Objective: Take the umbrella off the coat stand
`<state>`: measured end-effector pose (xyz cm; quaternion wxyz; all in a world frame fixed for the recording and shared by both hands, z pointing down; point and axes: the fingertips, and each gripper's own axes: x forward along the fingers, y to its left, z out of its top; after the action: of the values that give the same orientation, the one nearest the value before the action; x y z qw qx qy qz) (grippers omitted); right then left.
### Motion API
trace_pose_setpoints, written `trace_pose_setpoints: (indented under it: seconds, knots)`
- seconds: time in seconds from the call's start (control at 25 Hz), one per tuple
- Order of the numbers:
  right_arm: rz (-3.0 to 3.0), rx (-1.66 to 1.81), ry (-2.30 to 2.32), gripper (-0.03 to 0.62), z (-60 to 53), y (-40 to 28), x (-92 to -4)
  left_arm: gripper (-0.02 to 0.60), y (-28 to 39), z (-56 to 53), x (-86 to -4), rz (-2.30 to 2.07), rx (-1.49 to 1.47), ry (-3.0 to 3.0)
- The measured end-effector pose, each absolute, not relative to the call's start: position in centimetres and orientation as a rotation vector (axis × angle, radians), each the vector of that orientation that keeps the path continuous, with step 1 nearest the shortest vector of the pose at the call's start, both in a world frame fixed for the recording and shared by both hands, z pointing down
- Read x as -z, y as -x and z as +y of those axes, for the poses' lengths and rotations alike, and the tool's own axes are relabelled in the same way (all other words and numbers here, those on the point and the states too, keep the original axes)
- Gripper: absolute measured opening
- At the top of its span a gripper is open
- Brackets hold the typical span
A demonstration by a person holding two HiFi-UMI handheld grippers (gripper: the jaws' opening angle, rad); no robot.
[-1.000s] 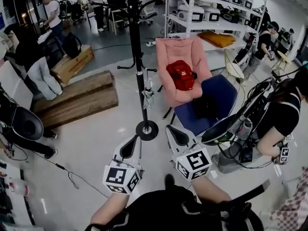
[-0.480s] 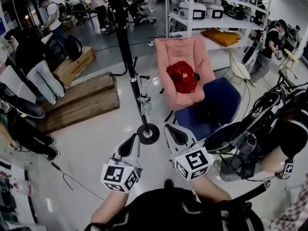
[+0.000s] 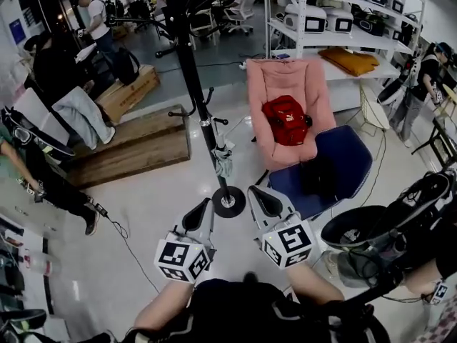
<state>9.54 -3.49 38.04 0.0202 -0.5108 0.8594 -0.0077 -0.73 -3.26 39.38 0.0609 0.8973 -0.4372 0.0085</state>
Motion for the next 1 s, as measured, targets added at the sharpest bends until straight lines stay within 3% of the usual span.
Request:
trace_pose_setpoints:
  seconds: [0.56,1.0]
  knots:
    - [2.674,0.012,1.634,0.008,-10.8,-10.5,-38.5,0.005,-0.8,-10.7,-40.7,-1.275,-0.012,-2.713]
    - [2.688,-0.048,1.728,0.008,-16.9,-8.4,-39.0,0.005,2.1,-18.1,-41.2,-1.253,-0.018,-2.711]
